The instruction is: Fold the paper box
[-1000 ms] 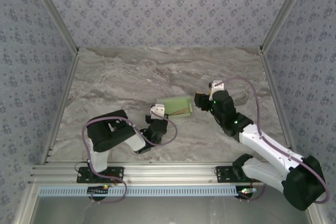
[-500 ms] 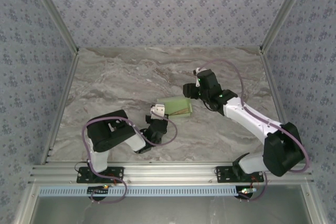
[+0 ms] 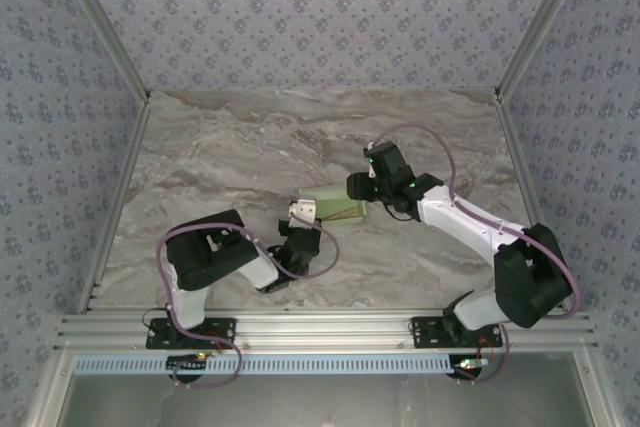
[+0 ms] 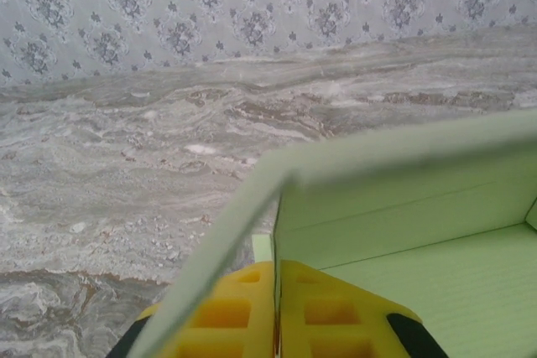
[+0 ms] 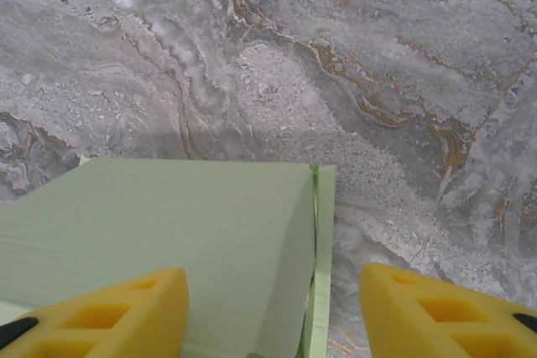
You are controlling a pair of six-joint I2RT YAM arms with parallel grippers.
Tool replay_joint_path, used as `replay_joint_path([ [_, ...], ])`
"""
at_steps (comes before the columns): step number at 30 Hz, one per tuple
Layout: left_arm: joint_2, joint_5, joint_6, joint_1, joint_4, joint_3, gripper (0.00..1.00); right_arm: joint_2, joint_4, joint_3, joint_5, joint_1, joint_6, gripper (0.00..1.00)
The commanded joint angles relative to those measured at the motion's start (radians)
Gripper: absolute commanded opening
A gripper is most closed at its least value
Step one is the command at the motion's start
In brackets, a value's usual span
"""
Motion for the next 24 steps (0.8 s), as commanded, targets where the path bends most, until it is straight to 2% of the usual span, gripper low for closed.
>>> replay_joint_path([
  [1,0.032,0.012,0.012,-0.016,-0.129,-0.015,0.10,0.009,-0.016,-0.020,-0.005,0.011,0.017,0.58],
  [13,-0.011,0.009,-0.037,-0.030,-0.179,-0.031,0.18,0.018,-0.001,-0.063,0.014,0.024,0.027,0.57],
  [24,-0.111,0.029,-0.073,-0.030,-0.269,-0.029,0.26,0.042,-0.012,-0.031,0.024,0.027,0.011,0.56],
])
